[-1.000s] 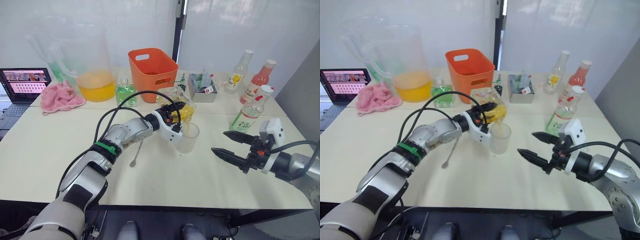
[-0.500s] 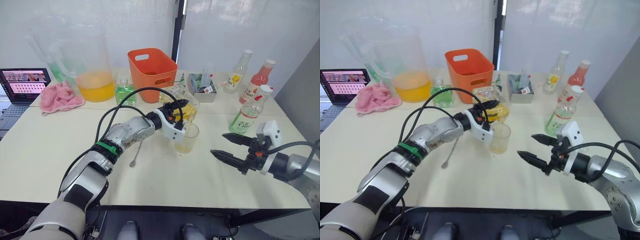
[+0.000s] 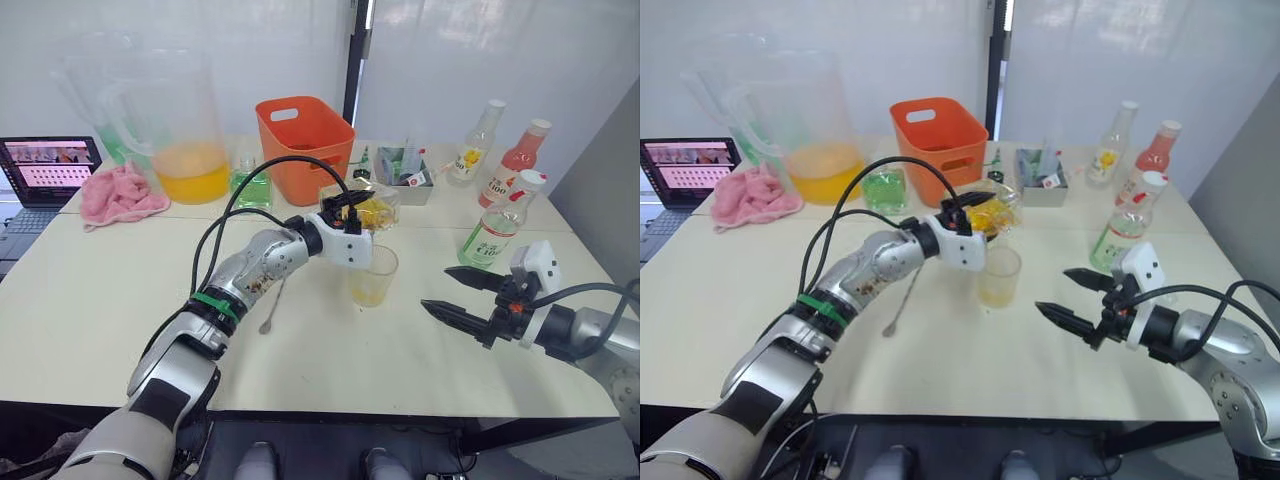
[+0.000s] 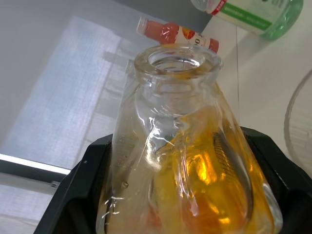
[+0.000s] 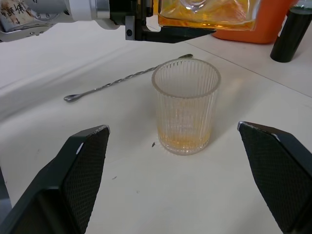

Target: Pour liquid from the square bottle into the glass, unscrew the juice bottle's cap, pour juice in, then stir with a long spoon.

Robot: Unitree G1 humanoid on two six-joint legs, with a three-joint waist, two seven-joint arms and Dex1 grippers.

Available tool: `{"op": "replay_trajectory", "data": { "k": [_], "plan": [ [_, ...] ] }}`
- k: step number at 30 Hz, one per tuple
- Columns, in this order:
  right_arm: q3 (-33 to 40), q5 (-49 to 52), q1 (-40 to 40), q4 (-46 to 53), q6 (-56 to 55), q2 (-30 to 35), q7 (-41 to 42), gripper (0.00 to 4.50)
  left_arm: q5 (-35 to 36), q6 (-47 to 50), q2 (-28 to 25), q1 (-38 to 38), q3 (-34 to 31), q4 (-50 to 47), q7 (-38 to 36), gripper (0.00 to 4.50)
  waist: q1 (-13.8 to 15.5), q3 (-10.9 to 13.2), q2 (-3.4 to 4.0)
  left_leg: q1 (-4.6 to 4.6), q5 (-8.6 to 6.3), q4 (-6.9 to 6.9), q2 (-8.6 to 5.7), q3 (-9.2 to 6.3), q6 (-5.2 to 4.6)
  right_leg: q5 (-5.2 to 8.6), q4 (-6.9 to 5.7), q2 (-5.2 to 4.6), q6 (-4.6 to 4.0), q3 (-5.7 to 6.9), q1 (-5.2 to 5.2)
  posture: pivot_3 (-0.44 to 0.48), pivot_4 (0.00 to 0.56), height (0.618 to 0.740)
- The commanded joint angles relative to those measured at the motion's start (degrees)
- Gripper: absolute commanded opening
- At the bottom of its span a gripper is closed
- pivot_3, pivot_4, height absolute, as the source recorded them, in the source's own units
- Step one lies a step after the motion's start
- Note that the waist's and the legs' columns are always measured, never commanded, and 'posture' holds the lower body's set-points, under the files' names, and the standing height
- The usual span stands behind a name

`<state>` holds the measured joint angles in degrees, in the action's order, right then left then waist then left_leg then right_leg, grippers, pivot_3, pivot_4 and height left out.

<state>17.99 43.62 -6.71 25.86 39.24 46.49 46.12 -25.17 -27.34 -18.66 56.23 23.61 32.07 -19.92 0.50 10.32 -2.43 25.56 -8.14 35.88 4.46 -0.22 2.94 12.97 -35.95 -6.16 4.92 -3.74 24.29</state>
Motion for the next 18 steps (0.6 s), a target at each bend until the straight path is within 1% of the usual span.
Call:
{"op": "replay_trajectory", "data": {
  "k": [1, 5, 7, 11, 13, 15, 18],
  "plan": [
    [0.2, 0.6, -2.9, -0.2, -1.0, 0.4, 0.8, 4.45, 7.4, 2.8, 0.5, 1.3, -5.8, -8.4, -2.6, 2.8, 0.0, 0.0, 0.0, -0.01, 0.0, 0.01, 0.0, 0.0, 0.0, 0.0, -0.01, 0.0, 0.0, 0.0, 0.0, 0.0, 0.15, 0.738],
    [-0.4, 2.9, -7.1, -1.3, 0.1, 0.3, 2.0, 4.45, 14.0, 13.3, 1.9, 0.3, -10.5, -13.7, -5.7, 2.8, -0.2, 0.0, 0.0, -0.02, 0.01, 0.04, 0.0, 0.0, 0.0, 0.0, -0.06, 0.0, 0.01, -0.02, 0.0, 0.0, 0.15, 0.738],
    [-0.8, 4.6, -9.6, -2.1, 1.1, 0.1, 2.7, 4.45, 17.6, 20.2, 2.8, -0.1, -13.8, -16.7, -5.5, 2.8, -0.2, 0.0, 0.0, -0.02, 0.01, 0.04, 0.0, 0.0, 0.0, 0.01, -0.06, 0.0, 0.01, -0.02, -0.01, 0.0, 0.15, 0.738],
    [-2.4, 5.9, -13.6, -4.1, 2.1, 0.3, 4.4, 4.45, 21.7, 33.4, 3.6, -1.2, -20.1, -22.6, -2.8, 2.8, -0.6, 0.0, 0.0, -0.05, 0.01, 0.03, 0.0, -0.01, -0.01, 0.0, -0.08, 0.0, 0.01, -0.02, -0.02, 0.0, 0.15, 0.738],
    [-3.7, 5.6, -15.2, -5.3, 2.2, 0.4, 5.6, 4.45, 22.6, 39.7, 3.0, -1.7, -23.5, -24.1, -0.4, 2.8, -0.8, 0.0, 0.0, -0.06, 0.01, 0.03, 0.0, -0.01, -0.01, 0.0, -0.09, 0.0, 0.01, -0.02, -0.02, 0.0, 0.15, 0.738],
    [-5.1, 5.5, -16.9, -6.4, 2.3, 0.1, 6.8, 4.45, 24.8, 46.7, 1.8, -2.7, -28.6, -24.3, 2.2, 2.8, -1.3, 0.0, 0.0, -0.06, 0.01, 0.04, 0.0, -0.01, -0.02, 0.0, -0.09, 0.0, 0.01, -0.02, -0.02, 0.0, 0.15, 0.738],
    [-6.3, 5.5, -18.4, -7.5, 2.5, 0.0, 7.8, 4.45, 26.6, 52.3, 0.1, -4.2, -32.5, -25.3, 4.0, 2.8, -1.9, 0.0, 0.01, -0.12, 0.01, 0.01, 0.0, -0.01, -0.02, 0.0, -0.13, 0.0, 0.0, -0.02, -0.02, 0.0, 0.15, 0.738]
  ]
}}
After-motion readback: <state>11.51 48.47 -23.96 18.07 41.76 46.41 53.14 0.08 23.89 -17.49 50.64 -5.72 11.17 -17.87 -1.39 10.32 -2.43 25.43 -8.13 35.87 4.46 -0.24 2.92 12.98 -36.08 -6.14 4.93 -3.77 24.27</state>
